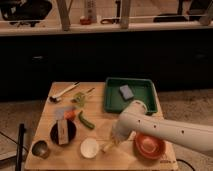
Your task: Place banana in table surface
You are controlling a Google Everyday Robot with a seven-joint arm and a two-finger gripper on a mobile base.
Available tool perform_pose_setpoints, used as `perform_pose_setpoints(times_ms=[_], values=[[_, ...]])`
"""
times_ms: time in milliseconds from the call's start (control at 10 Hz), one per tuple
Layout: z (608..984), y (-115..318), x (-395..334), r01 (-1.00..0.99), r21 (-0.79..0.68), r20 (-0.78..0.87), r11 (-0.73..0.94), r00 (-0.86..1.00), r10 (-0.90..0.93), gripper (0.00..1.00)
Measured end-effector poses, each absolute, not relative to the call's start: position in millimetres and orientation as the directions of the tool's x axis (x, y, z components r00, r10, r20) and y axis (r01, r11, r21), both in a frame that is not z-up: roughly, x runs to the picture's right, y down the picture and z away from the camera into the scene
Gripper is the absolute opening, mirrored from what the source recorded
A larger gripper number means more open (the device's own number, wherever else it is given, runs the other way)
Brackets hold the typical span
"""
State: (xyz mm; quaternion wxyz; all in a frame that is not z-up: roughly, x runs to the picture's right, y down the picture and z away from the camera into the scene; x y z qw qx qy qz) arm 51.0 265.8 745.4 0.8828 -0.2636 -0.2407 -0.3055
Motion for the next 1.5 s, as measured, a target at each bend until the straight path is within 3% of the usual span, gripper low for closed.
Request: perform_pose_setpoints(times_ms=[300, 400, 1500], values=[[745.8, 263.0, 53.2, 0.664, -0.325, 0.578, 0.674, 0.703, -0.414, 0.74], [746.0, 262.7, 53.4, 0.665, -0.328, 0.577, 0.672, 0.704, -0.415, 0.79], [746.5, 260.2, 63.9, 0.661, -0.331, 0.571, 0.674, 0.709, -0.415, 0.80]])
